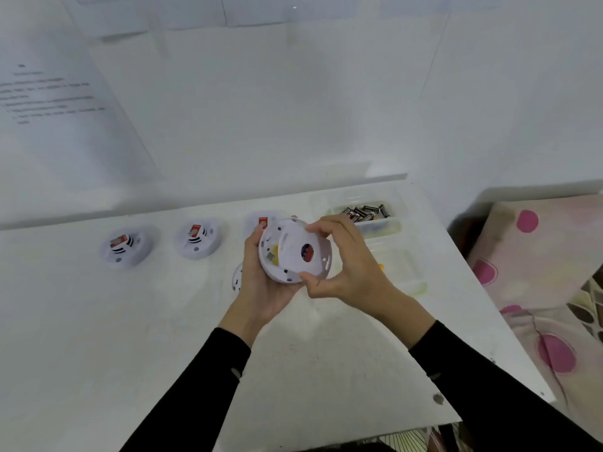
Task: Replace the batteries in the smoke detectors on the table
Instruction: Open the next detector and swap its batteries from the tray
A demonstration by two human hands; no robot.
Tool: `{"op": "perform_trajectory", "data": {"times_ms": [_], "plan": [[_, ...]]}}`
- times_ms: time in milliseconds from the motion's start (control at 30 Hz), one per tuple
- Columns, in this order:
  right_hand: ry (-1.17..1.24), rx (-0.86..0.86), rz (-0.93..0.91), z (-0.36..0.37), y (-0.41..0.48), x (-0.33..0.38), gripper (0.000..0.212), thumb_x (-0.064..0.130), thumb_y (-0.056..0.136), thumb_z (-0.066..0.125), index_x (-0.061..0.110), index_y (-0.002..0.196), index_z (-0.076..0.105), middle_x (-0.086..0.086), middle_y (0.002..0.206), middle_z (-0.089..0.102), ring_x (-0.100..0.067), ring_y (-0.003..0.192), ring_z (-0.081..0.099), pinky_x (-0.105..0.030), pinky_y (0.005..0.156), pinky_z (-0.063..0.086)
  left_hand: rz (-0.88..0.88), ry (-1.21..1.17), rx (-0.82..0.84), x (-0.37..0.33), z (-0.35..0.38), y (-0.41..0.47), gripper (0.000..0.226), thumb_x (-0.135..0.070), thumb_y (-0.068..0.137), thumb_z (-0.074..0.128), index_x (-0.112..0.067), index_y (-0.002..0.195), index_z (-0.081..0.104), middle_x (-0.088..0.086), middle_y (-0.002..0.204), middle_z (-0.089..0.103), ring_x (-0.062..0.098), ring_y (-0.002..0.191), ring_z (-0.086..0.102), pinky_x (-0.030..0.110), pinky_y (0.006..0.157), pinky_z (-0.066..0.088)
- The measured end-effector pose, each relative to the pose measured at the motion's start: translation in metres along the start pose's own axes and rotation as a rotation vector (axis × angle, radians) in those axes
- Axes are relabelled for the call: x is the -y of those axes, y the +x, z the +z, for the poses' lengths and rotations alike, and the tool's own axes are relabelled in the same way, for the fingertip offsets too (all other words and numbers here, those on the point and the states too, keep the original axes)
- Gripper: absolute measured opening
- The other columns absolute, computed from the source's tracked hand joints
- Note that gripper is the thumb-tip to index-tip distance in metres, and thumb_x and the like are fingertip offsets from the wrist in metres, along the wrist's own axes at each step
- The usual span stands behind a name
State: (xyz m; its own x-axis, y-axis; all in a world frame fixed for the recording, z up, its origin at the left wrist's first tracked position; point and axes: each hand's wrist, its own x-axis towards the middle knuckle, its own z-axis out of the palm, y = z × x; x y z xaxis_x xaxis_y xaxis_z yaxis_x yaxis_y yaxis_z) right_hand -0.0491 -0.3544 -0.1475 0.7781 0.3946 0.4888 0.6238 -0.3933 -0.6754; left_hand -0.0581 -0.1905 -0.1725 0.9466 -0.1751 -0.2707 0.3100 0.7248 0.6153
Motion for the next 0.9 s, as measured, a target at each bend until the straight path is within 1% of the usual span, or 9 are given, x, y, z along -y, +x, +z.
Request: {"op": "perform_trajectory", "data": {"times_ms": [100,267,433,567,633,700,767,833,900], "plan": [[0.039,0.099,-0.006,-0.002,-0.027,-0.006,0.066,0.03,0.065,0.077,0.01,0.123,0.053,0.003,0.118,0.042,-0.005,0.112,0.045,-0.016,0.097,0.036,0.041,-0.028,-0.071,0.001,-0.012,0.005,0.079,-0.065,0.086,0.045,-0.008,0.141,0.051,0.019,0.141,0.054,0.035,0.122,0.057,0.047,0.101,0.049],[-0.091,0.3,-0.05,0.02,-0.081,-0.04,0.063,0.038,0.072,0.075,0.013,0.127,0.057,-0.003,0.12,0.051,-0.018,0.107,0.053,-0.029,0.095,0.045,0.132,-0.131,-0.159,-0.003,-0.031,0.004,0.071,-0.062,0.09,0.044,-0.005,0.128,0.064,0.024,0.137,0.056,0.044,0.123,0.056,0.049,0.101,0.049],[-0.251,0.373,-0.124,0.037,-0.104,-0.073,0.058,0.047,0.079,0.064,0.011,0.125,0.061,-0.006,0.117,0.063,-0.018,0.106,0.056,-0.033,0.089,0.049,0.209,-0.177,-0.138,0.007,-0.025,-0.004,0.063,-0.057,0.093,0.04,-0.008,0.109,0.076,0.022,0.124,0.065,0.04,0.108,0.066,0.056,0.097,0.05],[-0.16,0.428,-0.106,0.036,-0.106,-0.077,0.048,0.046,0.087,0.058,0.011,0.119,0.064,-0.008,0.126,0.06,-0.02,0.113,0.057,-0.035,0.09,0.053,0.222,-0.186,-0.06,0.022,-0.015,-0.007,0.061,-0.055,0.086,0.045,-0.008,0.111,0.075,0.022,0.123,0.065,0.04,0.112,0.061,0.056,0.093,0.053],[-0.076,0.347,-0.091,0.026,-0.101,-0.065,0.04,0.042,0.096,0.051,0.012,0.118,0.064,-0.005,0.125,0.059,-0.018,0.114,0.057,-0.031,0.094,0.05,0.218,-0.193,-0.038,0.027,-0.012,-0.005,0.061,-0.055,0.087,0.044,-0.008,0.114,0.073,0.022,0.125,0.064,0.041,0.116,0.057,0.057,0.096,0.05],[0.004,0.155,-0.11,0.014,-0.085,-0.052,0.025,0.025,0.097,0.055,0.008,0.111,0.066,-0.006,0.112,0.061,-0.017,0.106,0.058,-0.027,0.093,0.046,0.205,-0.207,-0.031,0.031,-0.007,-0.002,0.062,-0.054,0.088,0.043,-0.008,0.12,0.069,0.022,0.126,0.063,0.04,0.116,0.057,0.057,0.098,0.049],[0.027,-0.035,-0.114,0.003,-0.063,-0.045,0.016,0.011,0.092,0.062,0.004,0.105,0.068,-0.007,0.108,0.059,-0.017,0.105,0.057,-0.026,0.095,0.044,0.186,-0.187,-0.028,0.035,-0.001,0.003,0.063,-0.054,0.092,0.038,-0.008,0.129,0.06,0.021,0.127,0.062,0.038,0.111,0.06,0.051,0.092,0.054],[0.038,-0.116,-0.066,-0.007,-0.043,-0.045,0.016,0.009,0.091,0.062,0.005,0.106,0.068,-0.008,0.113,0.057,-0.015,0.112,0.055,-0.026,0.099,0.042,0.17,-0.132,-0.042,0.04,0.008,0.009,0.061,-0.053,0.093,0.034,-0.011,0.132,0.056,0.02,0.126,0.062,0.033,0.105,0.063,0.043,0.083,0.057],[0.006,-0.138,-0.028,-0.016,-0.028,-0.05,0.018,0.015,0.092,0.058,0.007,0.105,0.067,-0.005,0.116,0.056,-0.011,0.114,0.052,-0.032,0.099,0.043,0.156,-0.117,-0.034,0.044,0.019,0.015,0.055,-0.051,0.093,0.035,-0.015,0.128,0.057,0.019,0.125,0.062,0.031,0.105,0.062,0.041,0.084,0.054]]}}
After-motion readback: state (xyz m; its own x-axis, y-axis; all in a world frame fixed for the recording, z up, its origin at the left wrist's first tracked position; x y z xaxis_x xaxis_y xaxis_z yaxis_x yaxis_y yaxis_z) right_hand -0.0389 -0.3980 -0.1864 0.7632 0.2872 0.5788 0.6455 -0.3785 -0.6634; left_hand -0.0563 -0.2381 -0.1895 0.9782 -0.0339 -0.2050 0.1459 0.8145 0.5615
